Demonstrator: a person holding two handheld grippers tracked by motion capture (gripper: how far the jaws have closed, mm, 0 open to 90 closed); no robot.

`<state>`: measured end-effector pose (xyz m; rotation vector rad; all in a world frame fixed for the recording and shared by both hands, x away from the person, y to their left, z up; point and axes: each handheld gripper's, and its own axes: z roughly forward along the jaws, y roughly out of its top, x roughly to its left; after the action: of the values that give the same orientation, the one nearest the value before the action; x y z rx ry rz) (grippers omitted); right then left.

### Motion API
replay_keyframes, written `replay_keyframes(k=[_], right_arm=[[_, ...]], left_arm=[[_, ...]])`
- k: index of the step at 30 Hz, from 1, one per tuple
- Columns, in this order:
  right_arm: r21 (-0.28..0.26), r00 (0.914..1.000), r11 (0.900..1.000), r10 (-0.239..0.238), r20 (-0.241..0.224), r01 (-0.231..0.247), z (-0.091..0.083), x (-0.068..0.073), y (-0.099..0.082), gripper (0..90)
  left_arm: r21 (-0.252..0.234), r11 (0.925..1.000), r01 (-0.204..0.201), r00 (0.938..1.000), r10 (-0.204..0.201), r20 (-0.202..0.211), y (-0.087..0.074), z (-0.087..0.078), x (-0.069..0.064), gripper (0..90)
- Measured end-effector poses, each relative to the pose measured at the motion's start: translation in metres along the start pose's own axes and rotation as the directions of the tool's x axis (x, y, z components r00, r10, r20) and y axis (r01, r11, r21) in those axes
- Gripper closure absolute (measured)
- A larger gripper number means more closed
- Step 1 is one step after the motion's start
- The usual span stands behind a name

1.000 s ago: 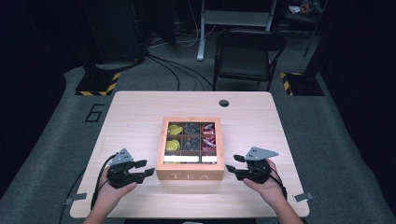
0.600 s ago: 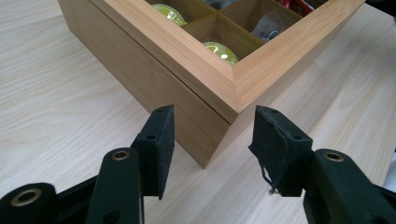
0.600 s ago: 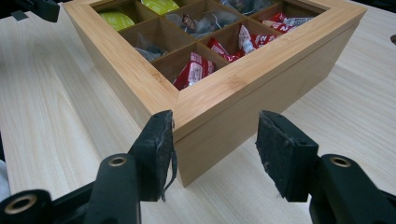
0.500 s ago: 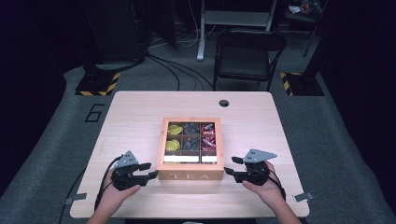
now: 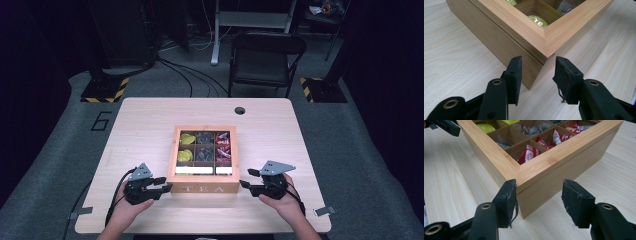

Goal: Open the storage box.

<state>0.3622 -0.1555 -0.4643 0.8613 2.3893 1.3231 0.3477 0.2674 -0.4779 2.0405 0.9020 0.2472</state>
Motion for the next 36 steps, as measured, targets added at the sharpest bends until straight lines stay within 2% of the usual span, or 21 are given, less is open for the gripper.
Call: replay_keyframes(k=[2, 4, 5, 6, 13, 16, 19, 20, 23, 27, 32, 36], right_arm=[[-0.002, 1.0, 1.0, -0.006, 0.002, 0.006, 0.0, -0.0002, -0.0002, 44.6], [0.001, 1.0, 1.0, 0.004, 0.001, -0.004, -0.0003, 0.0006, -0.0008, 44.6], [-0.004, 1.0, 1.0, 0.008, 0.0, -0.008, -0.0001, 0.0006, -0.0012, 44.6], [-0.006, 1.0, 1.0, 0.003, -0.004, -0.003, -0.0001, -0.0001, -0.0016, 44.6], [-0.003, 1.0, 1.0, 0.009, -0.003, -0.009, 0.0007, 0.0018, -0.0027, 44.3], [0.004, 0.9999, 1.0, 0.001, -0.01, -0.001, 0.001, 0.0021, -0.0031, 44.1], [0.005, 0.9998, 1.0, 0.003, -0.018, -0.003, 0.0001, 0.0028, -0.0038, 43.9], [-0.002, 0.9999, 1.0, 0.002, -0.012, -0.002, 0.0001, 0.0028, -0.004, 43.9], [-0.004, 0.9999, 1.0, 0.004, -0.016, -0.004, -0.002, 0.0018, -0.0056, 43.8], [-0.007, 0.9996, 0.9997, 0.025, -0.015, -0.025, -0.0021, 0.0014, -0.0073, 43.8], [0.002, 0.9995, 1.0, 0.008, -0.03, -0.008, -0.0002, 0.0022, -0.0087, 43.7], [0.005, 0.9994, 0.9999, 0.016, -0.03, -0.016, 0.0012, 0.0038, -0.0089, 43.6]], left_arm=[[0.005, 0.9998, -0.017, 0.9998, 0.017, -0.003, 0.0006, -0.0002, 0.0001, 60.6], [0.011, 0.9998, -0.016, 0.9998, 0.016, 0.008, 0.0012, -0.001, -0.0008, 62.6], [0.002, 0.9996, -0.029, 0.9996, 0.029, -0.007, 0.0015, -0.0006, -0.0011, 63.3], [0.009, 0.9995, -0.031, 0.9995, 0.031, -0.003, 0.002, -0.0011, -0.0012, 63.5], [0.004, 0.999, -0.044, 0.9988, 0.044, -0.021, 0.0026, -0.0006, -0.0024, 63.8], [0.016, 0.9988, -0.045, 0.9989, 0.046, -0.014, 0.0032, -0.0016, -0.0027, 64.0], [0.007, 0.9984, -0.057, 0.998, 0.057, -0.029, 0.0033, -0.0013, -0.0037, 64.0], [0.018, 0.9981, -0.059, 0.998, 0.059, -0.021, 0.0039, -0.0022, -0.0035, 64.0], [0.0, 0.9977, -0.068, 0.9975, 0.068, -0.017, 0.005, -0.0037, -0.0036, 63.9], [-0.007, 0.9992, -0.04, 0.9992, 0.04, -0.006, 0.0044, -0.003, -0.0029, 63.7], [-0.002, 0.9991, -0.043, 0.9991, 0.043, -0.004, 0.005, -0.0034, -0.0027, 63.9], [0.0, 0.9988, -0.048, 0.9988, 0.048, -0.01, 0.0053, -0.0038, -0.0034, 64.0]])
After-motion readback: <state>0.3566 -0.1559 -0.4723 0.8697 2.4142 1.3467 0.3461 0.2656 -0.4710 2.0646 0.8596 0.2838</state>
